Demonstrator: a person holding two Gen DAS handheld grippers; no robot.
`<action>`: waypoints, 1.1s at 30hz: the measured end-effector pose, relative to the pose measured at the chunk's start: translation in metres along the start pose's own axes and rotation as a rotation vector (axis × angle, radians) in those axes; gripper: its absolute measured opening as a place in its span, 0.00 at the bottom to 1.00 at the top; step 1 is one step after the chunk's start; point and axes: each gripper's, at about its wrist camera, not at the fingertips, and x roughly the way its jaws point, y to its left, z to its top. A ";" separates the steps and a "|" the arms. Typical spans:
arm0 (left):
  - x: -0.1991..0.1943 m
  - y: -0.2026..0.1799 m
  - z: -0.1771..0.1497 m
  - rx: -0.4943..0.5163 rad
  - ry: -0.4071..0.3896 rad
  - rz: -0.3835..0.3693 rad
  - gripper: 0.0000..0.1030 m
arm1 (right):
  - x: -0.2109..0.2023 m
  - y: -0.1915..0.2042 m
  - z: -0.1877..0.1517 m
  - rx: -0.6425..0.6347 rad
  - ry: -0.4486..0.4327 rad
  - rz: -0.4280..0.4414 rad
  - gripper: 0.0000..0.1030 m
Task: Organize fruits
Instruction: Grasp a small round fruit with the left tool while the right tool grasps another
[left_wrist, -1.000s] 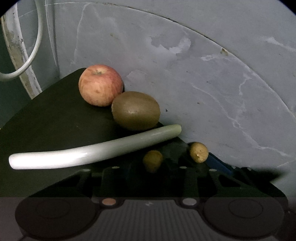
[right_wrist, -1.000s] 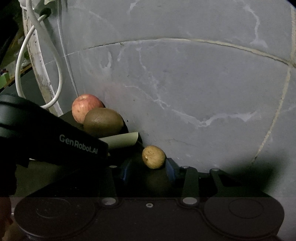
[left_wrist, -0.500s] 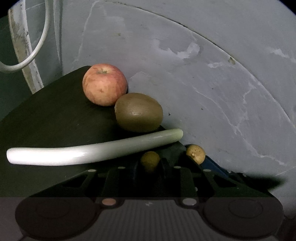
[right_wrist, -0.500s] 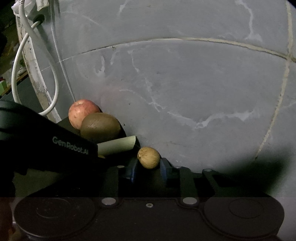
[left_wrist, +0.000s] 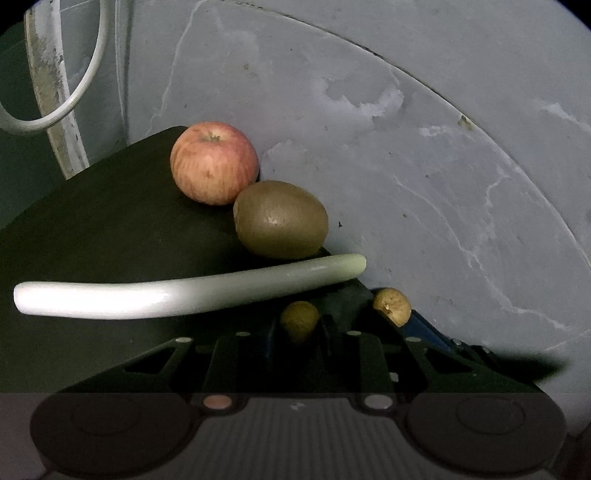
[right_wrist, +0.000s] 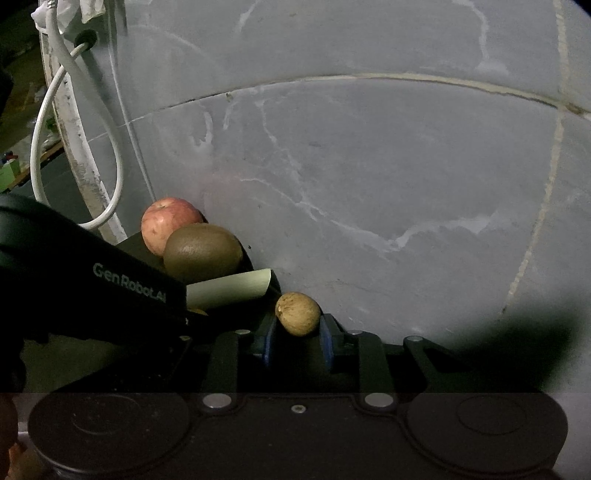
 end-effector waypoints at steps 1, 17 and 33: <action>0.000 0.000 -0.001 -0.001 0.000 -0.001 0.26 | -0.001 -0.001 0.000 -0.002 -0.002 0.003 0.25; 0.000 0.000 -0.010 -0.020 -0.005 -0.014 0.26 | -0.023 -0.005 -0.011 -0.038 -0.020 0.075 0.25; -0.053 -0.002 -0.047 -0.048 -0.100 -0.017 0.26 | -0.080 -0.003 -0.022 -0.072 -0.118 0.130 0.26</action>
